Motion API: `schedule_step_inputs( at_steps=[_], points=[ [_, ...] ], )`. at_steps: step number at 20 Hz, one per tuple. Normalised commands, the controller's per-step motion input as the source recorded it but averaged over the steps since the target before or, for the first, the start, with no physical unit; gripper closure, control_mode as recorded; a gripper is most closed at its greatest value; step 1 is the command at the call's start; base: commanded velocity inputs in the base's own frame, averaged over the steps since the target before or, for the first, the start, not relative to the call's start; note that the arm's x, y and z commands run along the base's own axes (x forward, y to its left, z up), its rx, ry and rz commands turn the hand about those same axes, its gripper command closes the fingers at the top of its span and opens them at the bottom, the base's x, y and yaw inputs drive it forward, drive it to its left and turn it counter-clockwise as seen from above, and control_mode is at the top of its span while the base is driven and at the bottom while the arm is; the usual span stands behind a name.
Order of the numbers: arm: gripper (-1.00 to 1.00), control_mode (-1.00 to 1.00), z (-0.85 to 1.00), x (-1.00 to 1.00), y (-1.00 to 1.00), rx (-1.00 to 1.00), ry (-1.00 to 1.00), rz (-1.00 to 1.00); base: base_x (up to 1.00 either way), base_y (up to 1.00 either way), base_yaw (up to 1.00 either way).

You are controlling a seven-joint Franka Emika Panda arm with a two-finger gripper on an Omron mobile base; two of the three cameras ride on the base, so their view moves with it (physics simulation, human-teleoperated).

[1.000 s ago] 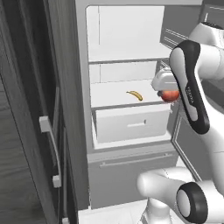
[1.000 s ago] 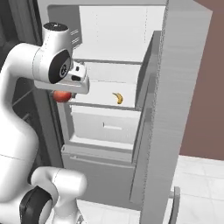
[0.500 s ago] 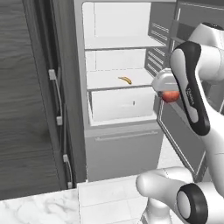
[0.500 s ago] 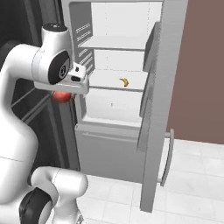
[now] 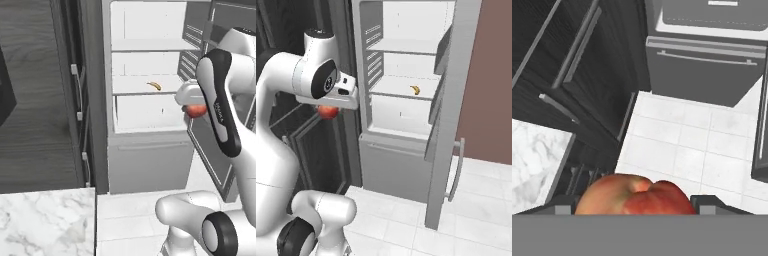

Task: Pick the peach and banana from the fridge and place them inside the tupperware on the counter.

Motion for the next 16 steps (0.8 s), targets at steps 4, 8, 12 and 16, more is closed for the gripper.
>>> schedule_step_inputs(
  at_steps=[4, 8, 12, 16],
  points=[
    [1.0, 1.0, 0.0, 0.0, 0.0, 0.0, 0.0, 0.0, -0.27, -0.18, 0.42],
    [1.0, 1.0, 0.0, 0.0, 0.0, 0.0, 0.0, 0.0, -0.22, -0.3, 0.52],
    [1.0, 1.0, 0.0, 0.0, 0.0, 0.0, 0.0, 0.0, -0.31, -0.26, 0.58],
    [1.0, 1.0, 0.0, 0.0, 0.0, 0.0, 0.0, 0.0, -0.61, -0.02, 0.6]
  ],
)
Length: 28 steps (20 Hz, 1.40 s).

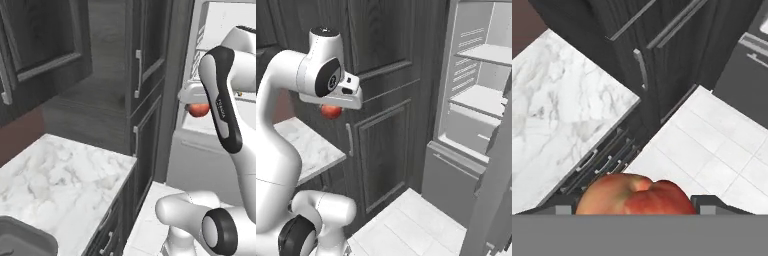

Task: Pick the peach and banana from the fridge and place them inside the tupperware on the counter.

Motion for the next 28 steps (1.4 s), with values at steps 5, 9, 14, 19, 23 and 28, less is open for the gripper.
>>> schedule_step_inputs(
  at_steps=[5, 9, 14, 19, 23, 28],
  points=[
    [1.0, 1.0, 0.0, 0.0, 0.0, 0.0, 0.0, 0.0, -0.67, 0.0, 0.57],
    [1.0, 1.0, 0.0, 0.0, 0.0, 0.0, 0.0, 0.0, -0.51, 0.05, 0.54],
    [1.0, 1.0, 0.0, 0.0, 0.0, 0.0, 0.0, 0.0, -0.35, 0.25, 0.5],
    [1.0, 1.0, 0.0, 0.0, 0.0, 0.0, 0.0, 0.0, -0.16, 0.34, 0.49],
    [1.0, 1.0, 0.0, 0.0, 0.0, 0.0, 0.0, 0.0, 0.0, 0.38, 0.45],
    [1.0, 1.0, 0.0, 0.0, 0.0, 0.0, 0.0, 0.0, 0.04, 0.38, 0.4]
  ],
)
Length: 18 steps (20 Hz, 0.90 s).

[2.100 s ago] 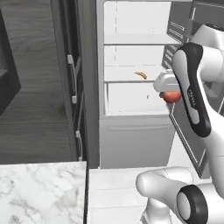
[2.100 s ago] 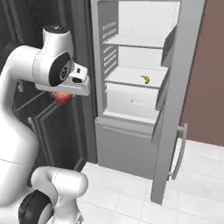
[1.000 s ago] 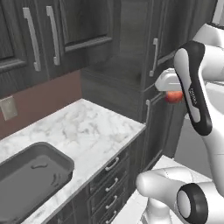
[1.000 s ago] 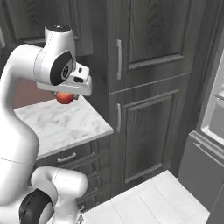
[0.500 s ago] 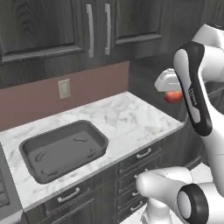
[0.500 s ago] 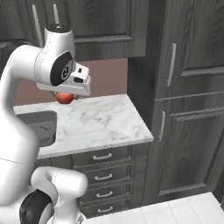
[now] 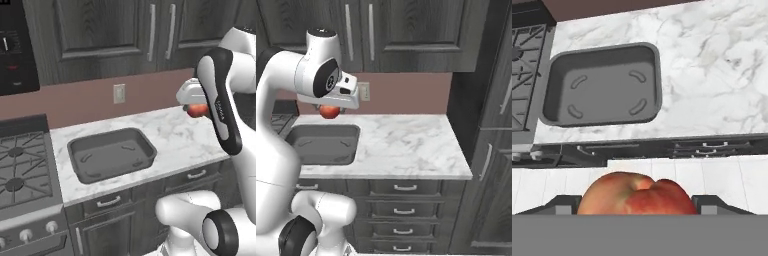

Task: Pick the peach and banana from the fridge and place them inside the tupperware on the counter.

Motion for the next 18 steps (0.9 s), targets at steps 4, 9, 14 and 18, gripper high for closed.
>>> schedule_step_inputs(
  at_steps=[4, 9, 14, 18],
  points=[
    [1.0, 1.0, 0.0, 0.0, 0.0, 0.0, 0.0, 0.0, 0.07, 0.44, 0.36],
    [1.0, 1.0, 0.0, 0.0, 0.0, 0.0, 0.0, 0.0, 0.21, 0.47, 0.32],
    [1.0, 1.0, 0.0, 0.0, 0.0, 0.0, 0.0, 0.0, 0.5, 0.38, 0.24],
    [1.0, 1.0, 0.0, 0.0, 0.0, 0.0, 0.0, 0.0, 0.71, 0.19, 0.12]
  ],
)
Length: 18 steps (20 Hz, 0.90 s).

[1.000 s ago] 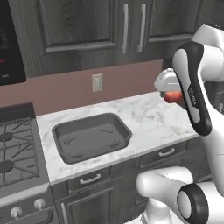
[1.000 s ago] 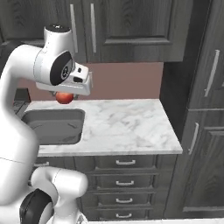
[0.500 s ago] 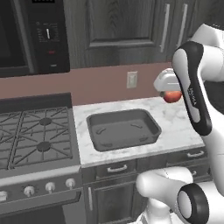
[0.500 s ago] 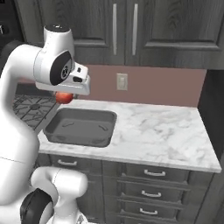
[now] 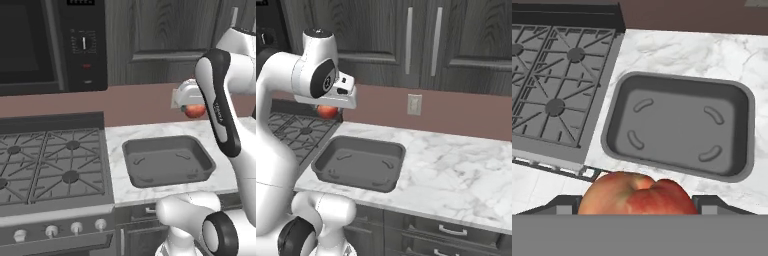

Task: Pick the peach and banana from the fridge and place them inside the tupperware on the counter.

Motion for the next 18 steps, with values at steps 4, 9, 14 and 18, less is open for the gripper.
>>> schedule_step_inputs(
  at_steps=[4, 9, 14, 18],
  points=[
    [1.0, 1.0, 0.0, 0.0, 0.0, 0.0, 0.0, 0.0, 0.33, 0.02, 0.06],
    [1.0, -1.0, -0.46, -0.16, 0.0, -0.03, 0.0, 0.0, -0.02, 0.0, 0.0],
    [1.0, -1.0, -0.76, -0.07, 0.0, -0.04, 0.0, 0.0, 0.0, 0.0, 0.0],
    [1.0, -1.0, -0.61, 0.01, 0.0, -0.01, 0.0, 0.0, 0.0, 0.0, 0.0]
  ],
)
